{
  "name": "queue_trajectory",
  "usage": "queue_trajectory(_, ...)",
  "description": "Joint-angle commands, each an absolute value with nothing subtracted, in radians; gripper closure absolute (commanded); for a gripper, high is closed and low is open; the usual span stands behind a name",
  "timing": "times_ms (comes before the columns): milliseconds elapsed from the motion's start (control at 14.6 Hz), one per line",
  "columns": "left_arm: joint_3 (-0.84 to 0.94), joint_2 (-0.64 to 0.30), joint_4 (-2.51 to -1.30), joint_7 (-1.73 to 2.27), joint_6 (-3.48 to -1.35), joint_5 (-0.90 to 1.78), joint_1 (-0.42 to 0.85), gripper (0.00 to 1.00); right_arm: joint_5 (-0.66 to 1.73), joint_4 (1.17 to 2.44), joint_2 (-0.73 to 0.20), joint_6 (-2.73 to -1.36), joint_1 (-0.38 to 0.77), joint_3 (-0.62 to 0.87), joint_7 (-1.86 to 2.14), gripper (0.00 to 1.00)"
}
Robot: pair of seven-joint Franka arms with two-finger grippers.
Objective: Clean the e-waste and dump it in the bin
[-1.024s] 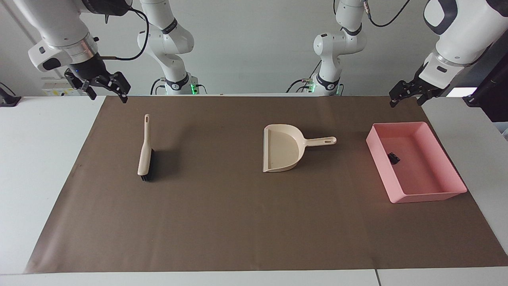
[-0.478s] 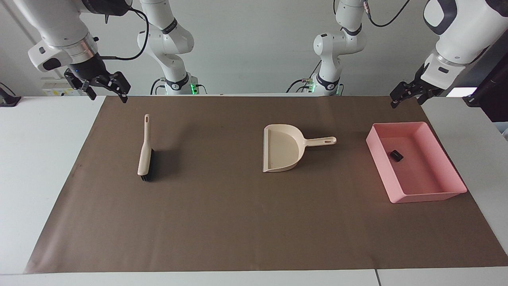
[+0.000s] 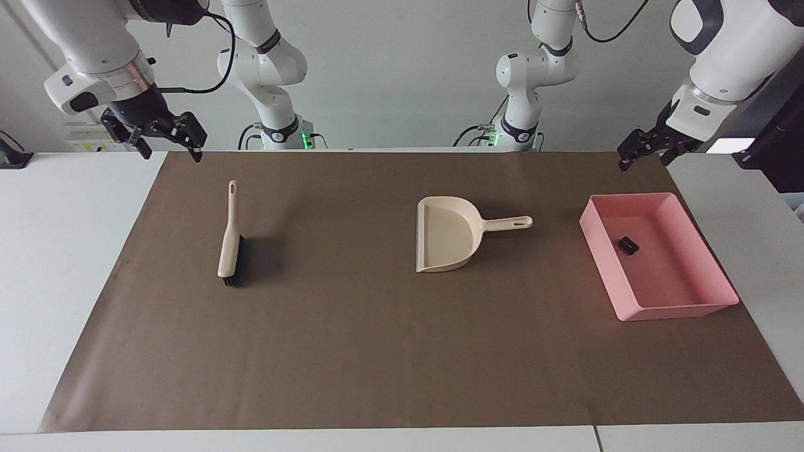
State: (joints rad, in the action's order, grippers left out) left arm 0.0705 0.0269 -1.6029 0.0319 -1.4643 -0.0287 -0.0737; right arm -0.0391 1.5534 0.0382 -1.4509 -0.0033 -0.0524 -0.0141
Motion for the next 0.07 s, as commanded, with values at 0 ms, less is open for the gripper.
queue_trajectory(0,0.074,0.044,-1.620,0.041,-1.473,-0.048,-0.071,0.02,-0.049,1.555,0.043,-1.451,-0.002,-0.052,0.009,0.00)
